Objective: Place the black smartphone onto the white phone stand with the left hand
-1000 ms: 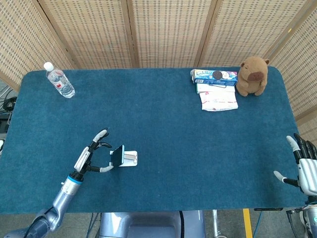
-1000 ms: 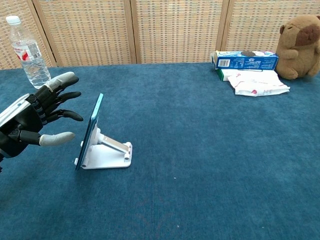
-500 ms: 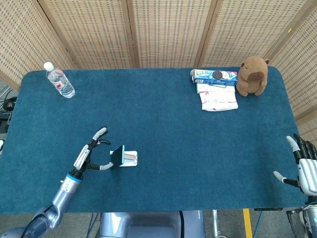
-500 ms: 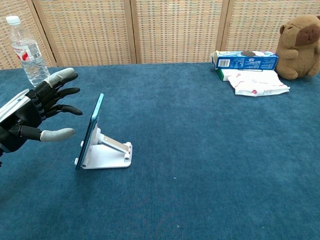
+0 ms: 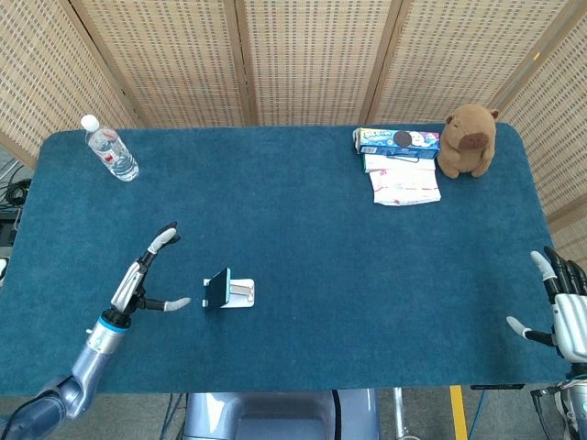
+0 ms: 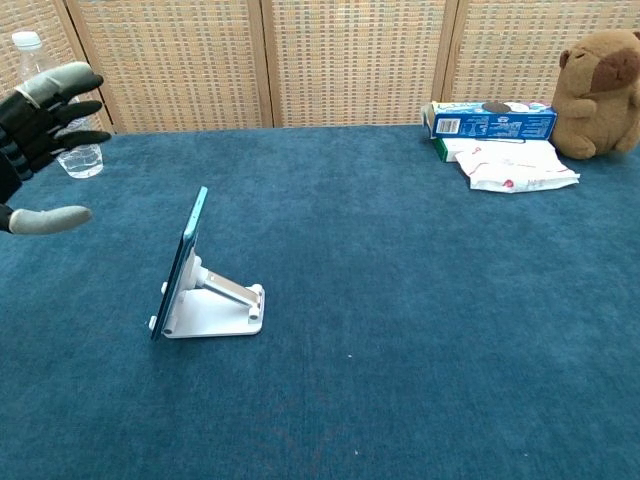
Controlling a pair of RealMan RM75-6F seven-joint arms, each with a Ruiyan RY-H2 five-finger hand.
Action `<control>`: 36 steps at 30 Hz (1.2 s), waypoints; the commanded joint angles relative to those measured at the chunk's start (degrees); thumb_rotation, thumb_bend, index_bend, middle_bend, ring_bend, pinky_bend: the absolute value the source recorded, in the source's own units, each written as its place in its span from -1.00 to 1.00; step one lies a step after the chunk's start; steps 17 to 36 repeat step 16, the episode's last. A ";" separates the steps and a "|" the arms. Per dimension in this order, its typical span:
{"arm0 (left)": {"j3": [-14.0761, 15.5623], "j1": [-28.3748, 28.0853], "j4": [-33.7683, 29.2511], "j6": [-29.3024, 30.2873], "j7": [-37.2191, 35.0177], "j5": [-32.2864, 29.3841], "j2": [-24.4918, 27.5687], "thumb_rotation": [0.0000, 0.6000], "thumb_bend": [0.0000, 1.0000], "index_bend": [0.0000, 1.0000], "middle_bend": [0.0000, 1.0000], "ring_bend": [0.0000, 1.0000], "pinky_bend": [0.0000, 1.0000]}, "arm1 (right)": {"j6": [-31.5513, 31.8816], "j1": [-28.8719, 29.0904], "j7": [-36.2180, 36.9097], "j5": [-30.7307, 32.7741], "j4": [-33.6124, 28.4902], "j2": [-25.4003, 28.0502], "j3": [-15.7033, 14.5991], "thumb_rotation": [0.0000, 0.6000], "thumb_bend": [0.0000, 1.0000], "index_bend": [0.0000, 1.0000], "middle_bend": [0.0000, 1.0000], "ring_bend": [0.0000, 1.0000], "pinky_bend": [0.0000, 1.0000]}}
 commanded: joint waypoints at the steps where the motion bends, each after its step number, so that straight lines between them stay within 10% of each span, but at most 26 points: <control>1: 0.26 -0.33 -14.14 -2.07 15.06 0.28 16.04 0.94 -0.96 -1.00 -1.00 -1.00 -0.97 | 0.64 -0.22 0.06 -0.49 -0.31 0.15 -0.08 1.00 -1.00 -1.00 -1.00 -1.00 -1.00; 13: 5.67 4.52 -53.39 -17.14 47.24 -11.41 49.75 1.00 -1.00 -1.00 -1.00 -1.00 -1.00 | 2.41 -0.94 -0.03 -1.22 -1.02 0.57 -0.09 1.00 -1.00 -1.00 -1.00 -1.00 -1.00; 36: 5.24 6.64 -55.41 -16.02 51.85 -13.39 50.37 1.00 -1.00 -1.00 -1.00 -1.00 -1.00 | 2.45 -0.96 -0.28 -1.31 -1.09 0.53 -0.14 1.00 -1.00 -1.00 -1.00 -1.00 -1.00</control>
